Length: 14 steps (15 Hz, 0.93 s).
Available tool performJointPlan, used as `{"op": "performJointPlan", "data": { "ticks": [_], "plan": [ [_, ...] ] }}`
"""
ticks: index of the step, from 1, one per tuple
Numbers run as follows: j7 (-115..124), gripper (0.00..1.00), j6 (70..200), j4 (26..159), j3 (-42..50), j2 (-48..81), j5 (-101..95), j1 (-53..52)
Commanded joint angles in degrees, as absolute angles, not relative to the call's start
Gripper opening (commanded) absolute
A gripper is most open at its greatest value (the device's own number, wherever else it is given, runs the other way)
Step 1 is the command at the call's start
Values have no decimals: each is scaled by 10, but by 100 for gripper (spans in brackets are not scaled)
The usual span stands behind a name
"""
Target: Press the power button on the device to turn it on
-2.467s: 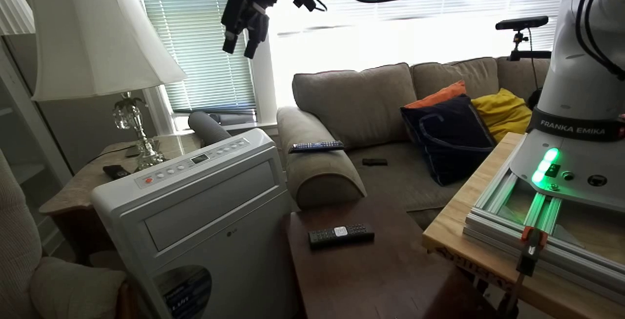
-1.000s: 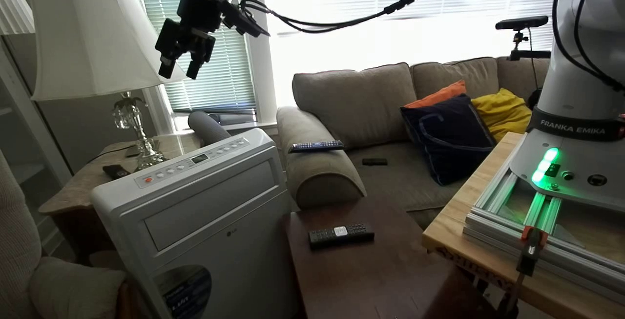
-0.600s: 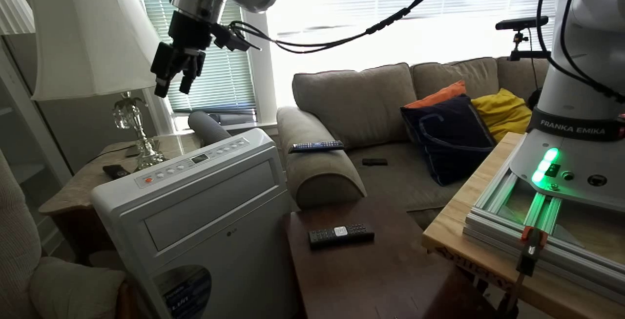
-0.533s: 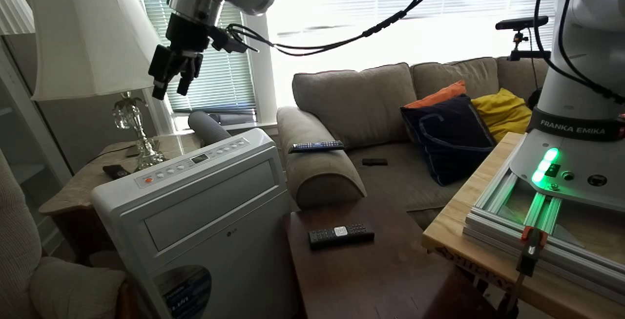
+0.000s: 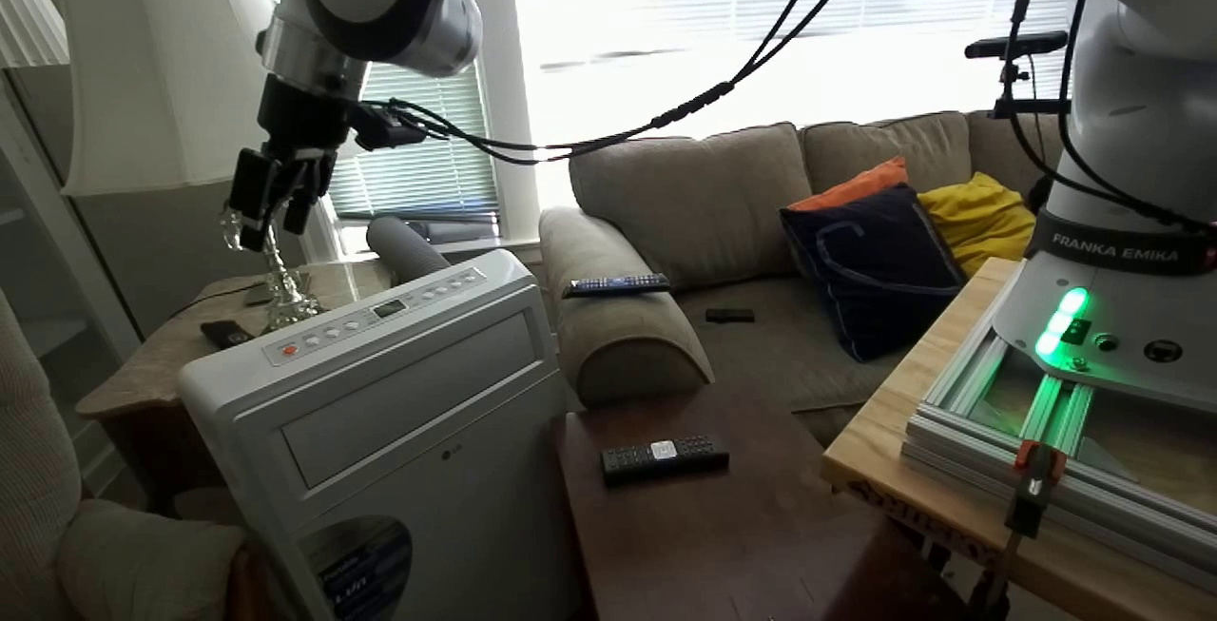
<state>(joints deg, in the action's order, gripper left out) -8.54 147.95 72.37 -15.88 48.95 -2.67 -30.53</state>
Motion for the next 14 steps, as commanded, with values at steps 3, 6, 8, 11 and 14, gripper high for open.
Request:
{"op": "performJointPlan", "data": {
  "ticks": [3,6,8,11,14],
  "plan": [
    [-77,39,1433,607,-125,566,-64,-345],
    [-75,17,1425,580,-106,585,-72,-355],
    [-80,5,1418,563,-101,598,-71,-356],
    [-88,0,1417,537,-98,622,-75,-359],
    [-85,0,1429,513,-89,646,-82,-366]
  ]
}}
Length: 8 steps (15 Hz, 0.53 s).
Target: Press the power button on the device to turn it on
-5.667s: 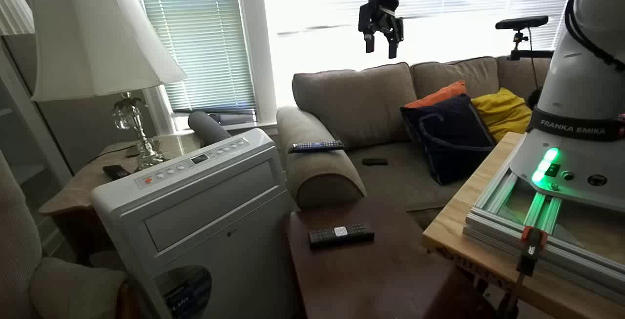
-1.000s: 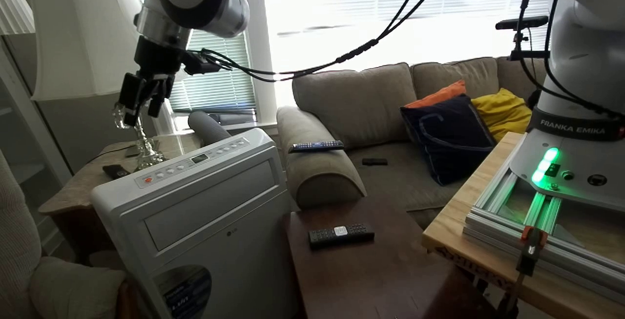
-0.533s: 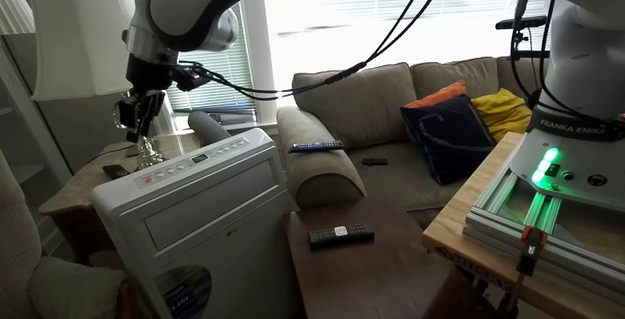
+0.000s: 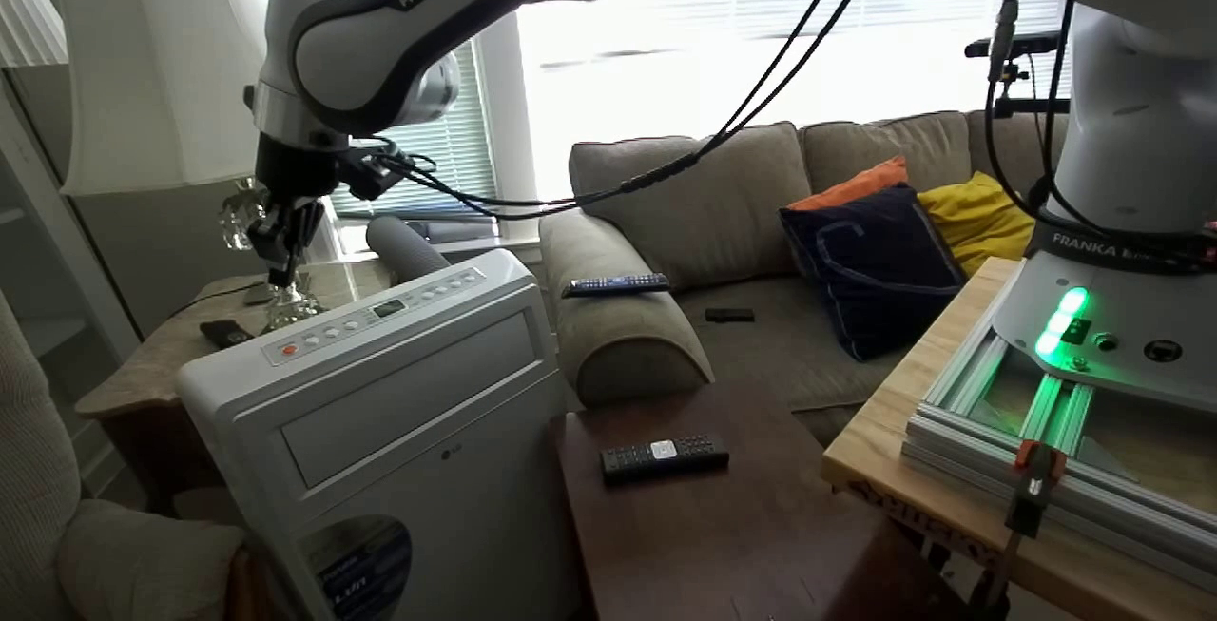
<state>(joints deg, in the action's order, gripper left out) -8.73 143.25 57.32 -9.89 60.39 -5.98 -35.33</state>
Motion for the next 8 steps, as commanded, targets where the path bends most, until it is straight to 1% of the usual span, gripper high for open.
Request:
{"op": "performJointPlan", "data": {
  "ticks": [1,8],
  "plan": [
    [-83,0,1429,508,-84,651,-84,-369],
    [-86,0,1449,499,-51,672,-80,-389]
  ]
}}
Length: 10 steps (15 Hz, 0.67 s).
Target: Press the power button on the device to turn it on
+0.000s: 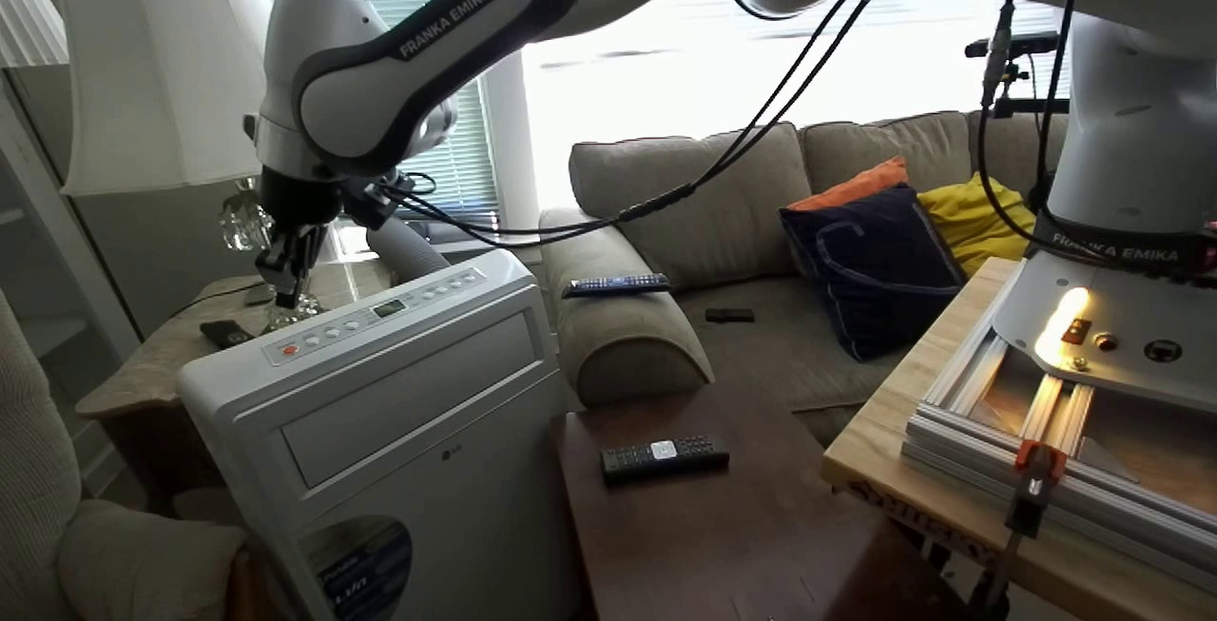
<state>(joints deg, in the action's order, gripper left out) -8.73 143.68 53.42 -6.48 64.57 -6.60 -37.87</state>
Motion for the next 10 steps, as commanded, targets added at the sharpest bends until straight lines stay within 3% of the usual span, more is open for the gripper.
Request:
{"op": "performJointPlan", "data": {
  "ticks": [1,10],
  "plan": [
    [-85,0,1456,496,-47,676,-79,-392],
    [-87,1,1485,517,-36,672,-66,-396]
  ]
}}
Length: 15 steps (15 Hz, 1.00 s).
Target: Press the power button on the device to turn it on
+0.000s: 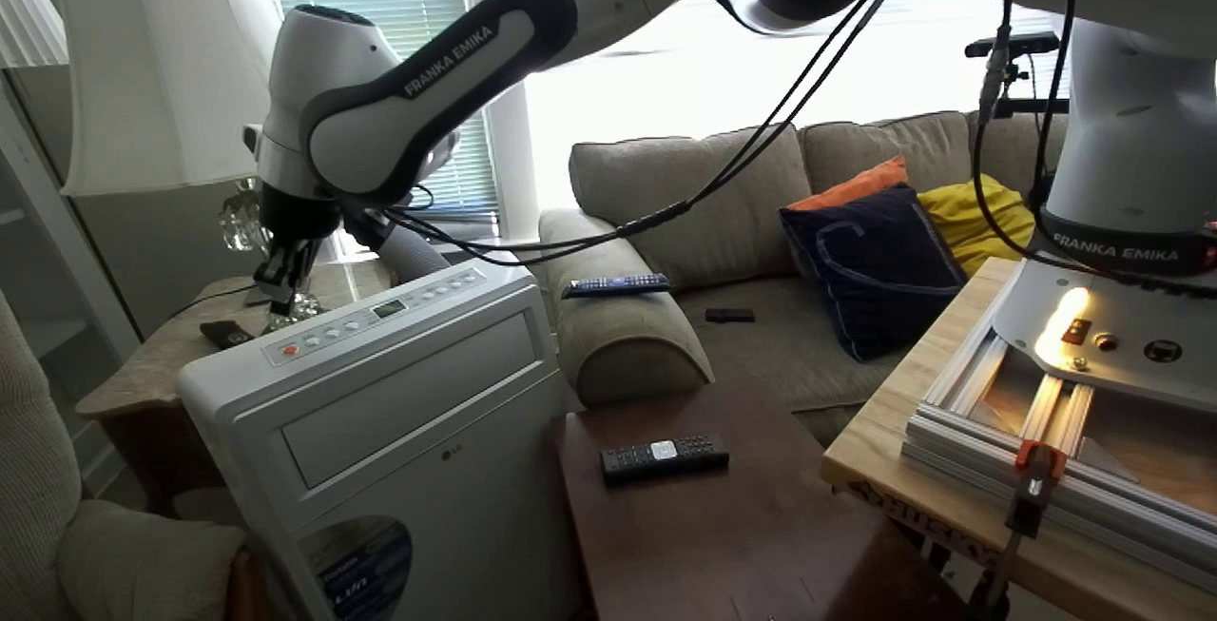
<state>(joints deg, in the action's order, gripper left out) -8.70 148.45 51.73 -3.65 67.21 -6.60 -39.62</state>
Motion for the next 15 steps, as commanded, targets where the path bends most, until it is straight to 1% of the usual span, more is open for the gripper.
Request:
{"op": "performJointPlan", "data": {
  "ticks": [1,6,15],
  "plan": [
    [-87,1,1485,516,-36,672,-66,-397],
    [-88,0,1487,518,-36,671,-65,-396],
    [-84,0,1528,496,-30,725,-70,-405]
  ]
}}
